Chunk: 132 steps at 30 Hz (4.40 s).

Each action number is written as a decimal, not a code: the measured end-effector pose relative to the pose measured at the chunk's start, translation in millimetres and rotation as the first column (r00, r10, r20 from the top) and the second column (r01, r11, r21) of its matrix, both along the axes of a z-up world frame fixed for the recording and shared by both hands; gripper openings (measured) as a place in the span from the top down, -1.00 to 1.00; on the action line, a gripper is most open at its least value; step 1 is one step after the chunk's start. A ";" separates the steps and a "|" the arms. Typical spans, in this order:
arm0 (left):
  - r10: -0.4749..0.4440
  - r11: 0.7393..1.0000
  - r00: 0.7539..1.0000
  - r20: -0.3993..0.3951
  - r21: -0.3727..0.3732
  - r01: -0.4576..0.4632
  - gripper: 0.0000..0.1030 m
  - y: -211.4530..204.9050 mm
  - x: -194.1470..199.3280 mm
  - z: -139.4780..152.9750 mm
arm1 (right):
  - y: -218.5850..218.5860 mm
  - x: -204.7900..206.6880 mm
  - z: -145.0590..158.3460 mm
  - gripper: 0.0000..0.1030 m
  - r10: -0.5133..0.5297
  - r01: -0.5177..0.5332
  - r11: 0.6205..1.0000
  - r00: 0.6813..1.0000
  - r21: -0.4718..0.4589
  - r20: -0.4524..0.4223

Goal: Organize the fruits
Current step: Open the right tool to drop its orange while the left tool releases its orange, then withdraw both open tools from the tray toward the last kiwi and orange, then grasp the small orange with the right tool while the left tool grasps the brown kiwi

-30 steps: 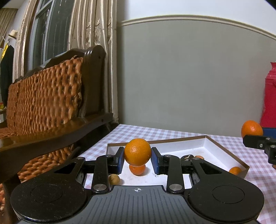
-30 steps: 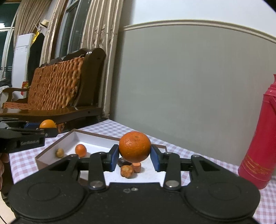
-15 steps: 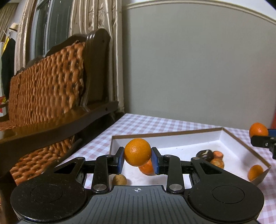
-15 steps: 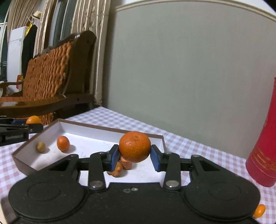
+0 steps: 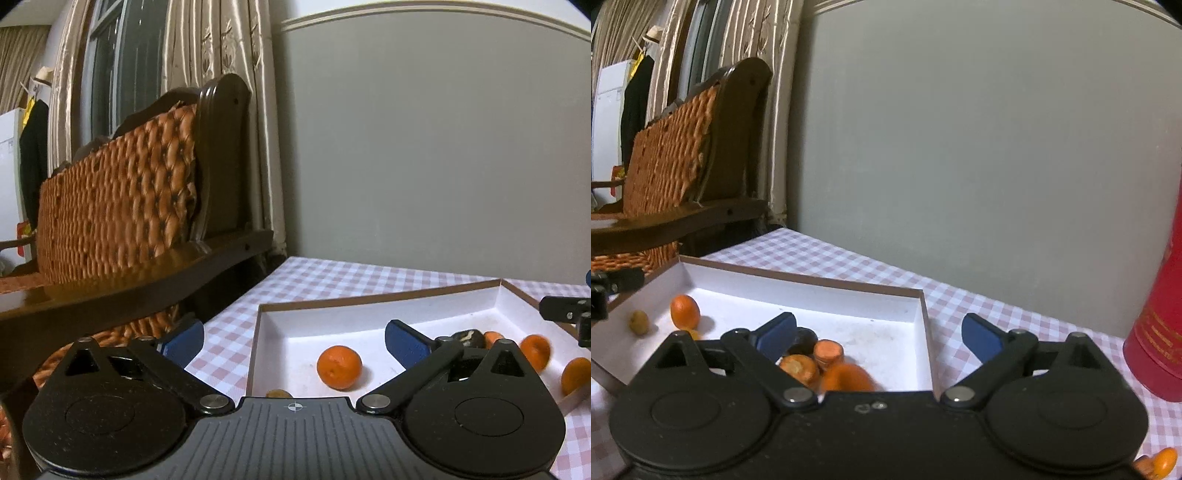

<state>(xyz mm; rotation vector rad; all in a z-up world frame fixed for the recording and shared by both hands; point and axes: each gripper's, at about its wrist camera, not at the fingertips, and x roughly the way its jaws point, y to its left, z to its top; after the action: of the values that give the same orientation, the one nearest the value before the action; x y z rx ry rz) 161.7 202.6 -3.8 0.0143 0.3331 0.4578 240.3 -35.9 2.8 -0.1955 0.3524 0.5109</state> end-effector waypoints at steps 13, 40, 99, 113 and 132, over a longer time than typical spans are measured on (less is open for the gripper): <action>0.007 1.000 1.000 0.004 -0.006 -0.007 -1.00 -5.5 -11.9 1.8 | 2.5 -4.3 5.5 -0.88 0.006 -0.007 1.000 1.000 -0.019 -0.006; -0.162 0.987 0.986 -0.041 -0.004 0.162 -1.00 -101.5 -51.4 8.6 | -60.8 -88.3 16.5 -0.88 -0.074 0.073 0.996 0.997 -0.041 -0.026; -0.533 0.844 0.841 -0.091 0.007 0.536 -1.00 -335.0 -5.0 -26.5 | -259.5 -110.0 -5.6 -0.88 -0.480 0.478 0.875 0.877 -0.077 -0.008; -0.558 0.828 0.808 -0.190 -0.066 0.557 -1.00 -362.0 77.1 -43.1 | -280.4 -44.8 -22.9 -0.88 -0.539 0.535 0.842 0.837 -0.065 -0.091; -0.508 0.861 0.821 -0.261 -0.148 0.486 -1.00 -327.7 137.8 -54.4 | -259.5 -5.4 -38.6 -0.88 -0.478 0.474 0.878 0.862 -0.062 -0.167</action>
<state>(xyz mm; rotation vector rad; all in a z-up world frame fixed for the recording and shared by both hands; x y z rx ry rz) 299.4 -125.1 -58.3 0.0954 0.6193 -0.0861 234.9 -295.4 -35.9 -0.0738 0.5625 0.0313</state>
